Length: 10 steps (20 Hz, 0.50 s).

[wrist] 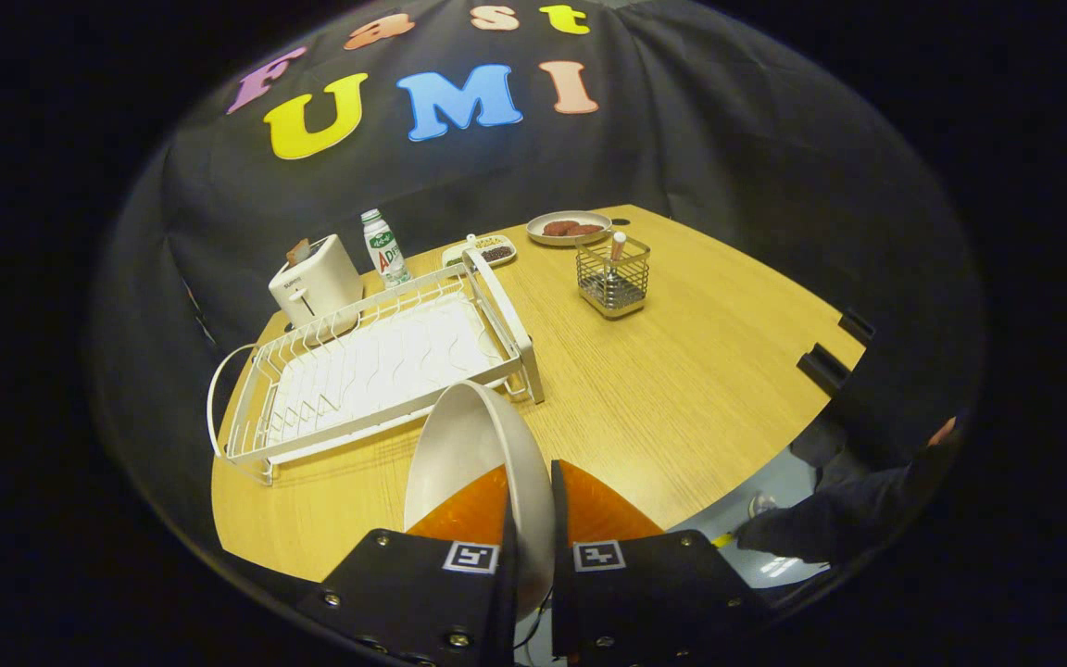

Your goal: Take the plate from the dish rack, then take the spoon from the basket and place it into the plate.

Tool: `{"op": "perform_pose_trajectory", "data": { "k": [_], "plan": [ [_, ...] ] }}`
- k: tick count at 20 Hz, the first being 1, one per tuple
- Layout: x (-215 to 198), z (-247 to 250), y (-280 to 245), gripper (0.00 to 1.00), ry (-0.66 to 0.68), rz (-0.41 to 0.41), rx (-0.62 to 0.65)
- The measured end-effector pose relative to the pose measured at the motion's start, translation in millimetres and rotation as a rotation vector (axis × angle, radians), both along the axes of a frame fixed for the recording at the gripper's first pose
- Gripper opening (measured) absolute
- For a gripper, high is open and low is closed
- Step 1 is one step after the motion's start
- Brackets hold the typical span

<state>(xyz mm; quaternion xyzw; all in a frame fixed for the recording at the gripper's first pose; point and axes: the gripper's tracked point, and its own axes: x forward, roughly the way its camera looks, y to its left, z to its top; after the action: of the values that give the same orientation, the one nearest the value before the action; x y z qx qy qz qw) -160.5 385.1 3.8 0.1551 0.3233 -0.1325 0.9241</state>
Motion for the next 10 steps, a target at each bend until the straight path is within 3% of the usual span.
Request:
{"op": "perform_pose_trajectory", "data": {
  "k": [10],
  "plan": [
    [8.6, -39.8, 3.9, 0.16, 0.010, -0.092, 0.250]
  ]
}}
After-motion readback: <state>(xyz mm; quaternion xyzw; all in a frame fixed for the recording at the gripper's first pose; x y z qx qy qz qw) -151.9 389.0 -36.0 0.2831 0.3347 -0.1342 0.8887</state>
